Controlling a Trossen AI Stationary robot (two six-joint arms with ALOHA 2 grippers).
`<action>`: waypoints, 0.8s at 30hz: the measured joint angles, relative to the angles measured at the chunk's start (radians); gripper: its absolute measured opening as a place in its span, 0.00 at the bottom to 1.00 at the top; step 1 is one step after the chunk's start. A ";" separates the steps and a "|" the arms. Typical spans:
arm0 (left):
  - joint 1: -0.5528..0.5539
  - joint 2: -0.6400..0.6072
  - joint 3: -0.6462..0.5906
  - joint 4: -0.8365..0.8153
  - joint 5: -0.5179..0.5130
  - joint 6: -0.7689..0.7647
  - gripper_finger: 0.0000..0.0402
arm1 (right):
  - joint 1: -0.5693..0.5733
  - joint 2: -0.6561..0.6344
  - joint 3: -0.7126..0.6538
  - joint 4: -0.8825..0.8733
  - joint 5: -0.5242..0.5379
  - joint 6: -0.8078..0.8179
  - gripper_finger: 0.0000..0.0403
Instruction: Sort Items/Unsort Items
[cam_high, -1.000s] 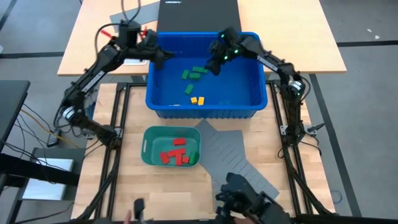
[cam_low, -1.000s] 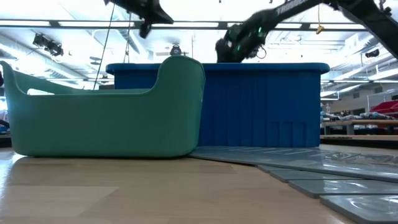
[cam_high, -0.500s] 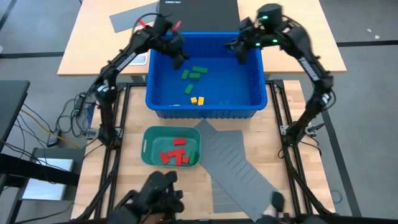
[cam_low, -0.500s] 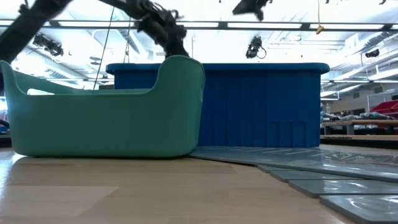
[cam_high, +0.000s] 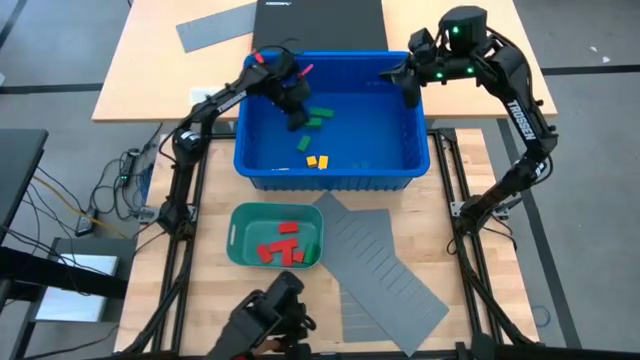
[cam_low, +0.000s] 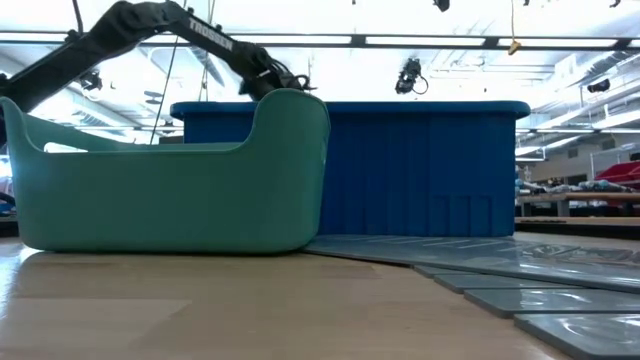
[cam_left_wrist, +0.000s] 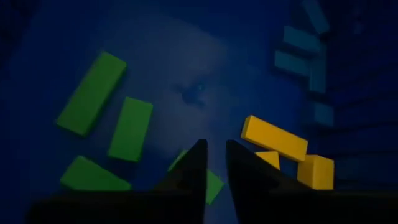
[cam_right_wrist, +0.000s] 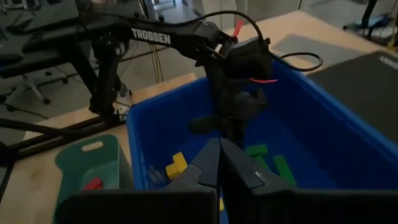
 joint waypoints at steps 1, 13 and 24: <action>-0.007 0.006 -0.011 0.004 -0.009 0.000 0.19 | 0.000 0.001 0.000 -0.012 0.001 -0.002 0.01; -0.042 0.119 -0.061 0.221 -0.256 0.001 0.50 | -0.001 0.002 0.000 -0.062 0.001 -0.035 0.00; -0.045 0.185 -0.056 0.281 -0.278 0.003 0.56 | -0.019 0.003 0.000 -0.112 0.000 -0.063 0.00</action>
